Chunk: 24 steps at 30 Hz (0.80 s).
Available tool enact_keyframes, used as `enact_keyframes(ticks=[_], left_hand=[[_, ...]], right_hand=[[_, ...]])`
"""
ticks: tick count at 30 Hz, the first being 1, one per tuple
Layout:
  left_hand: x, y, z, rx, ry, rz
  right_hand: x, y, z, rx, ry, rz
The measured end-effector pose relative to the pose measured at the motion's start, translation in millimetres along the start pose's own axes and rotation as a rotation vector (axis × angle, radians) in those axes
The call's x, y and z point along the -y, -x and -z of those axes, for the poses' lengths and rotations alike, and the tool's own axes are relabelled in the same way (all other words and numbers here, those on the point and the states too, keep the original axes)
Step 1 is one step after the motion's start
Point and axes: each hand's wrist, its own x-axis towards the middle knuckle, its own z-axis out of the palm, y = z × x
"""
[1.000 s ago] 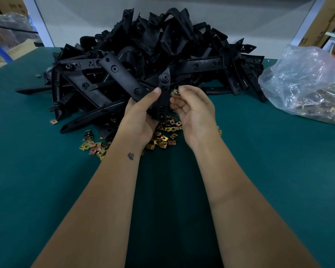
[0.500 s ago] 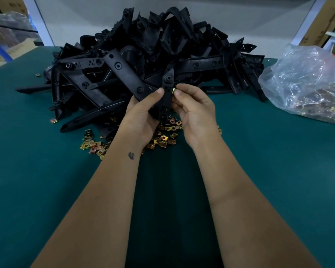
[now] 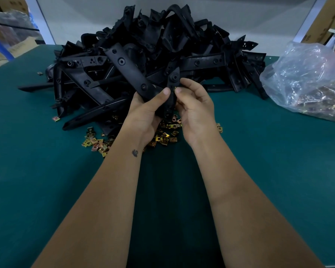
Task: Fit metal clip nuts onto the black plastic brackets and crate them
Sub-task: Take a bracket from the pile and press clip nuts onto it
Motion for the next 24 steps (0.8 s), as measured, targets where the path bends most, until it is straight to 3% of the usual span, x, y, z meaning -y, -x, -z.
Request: enact_keyframes(ticks=[9, 15, 19, 24], left_hand=[[1.8, 0.6, -0.6, -0.015, -0.029, -0.010], [-7.4, -2.3, 6.4, -0.052, 0.214, -0.022], [-14.7, -0.1, 14.2, -0.027, 0.446, -0.029], [-16.5, 2.6, 12.8, 0.090, 0.534, -0.022]], right_hand=[[0.2, 3.5, -4.0, -0.012, 0.041, 0.007], [4.5, 2.0, -2.1, -0.015, 0.177, 0.038], [4.5, 2.2, 5.1, -0.092, 0.652, 0.156], [-3.1, 4.0, 11.4, 0.049, 1.435, 0.198]])
